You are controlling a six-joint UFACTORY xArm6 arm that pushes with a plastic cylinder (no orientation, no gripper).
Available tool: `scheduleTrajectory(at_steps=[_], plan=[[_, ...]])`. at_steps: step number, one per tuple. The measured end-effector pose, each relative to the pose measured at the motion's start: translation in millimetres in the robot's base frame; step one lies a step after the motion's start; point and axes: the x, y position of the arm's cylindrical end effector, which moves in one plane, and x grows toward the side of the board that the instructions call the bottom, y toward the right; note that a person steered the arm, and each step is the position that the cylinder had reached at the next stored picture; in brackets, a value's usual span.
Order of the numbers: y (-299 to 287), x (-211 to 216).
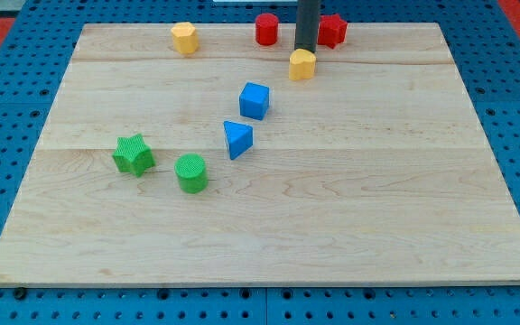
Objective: Place the yellow heart above the blue cube
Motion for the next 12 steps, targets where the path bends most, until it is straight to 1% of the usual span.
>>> scheduleTrajectory(at_steps=[2,4,5,6,7,10,11,12], plan=[[52,11],[21,43],[4,41],[16,29],[0,21],[-49,23],[-8,23],[35,48]])
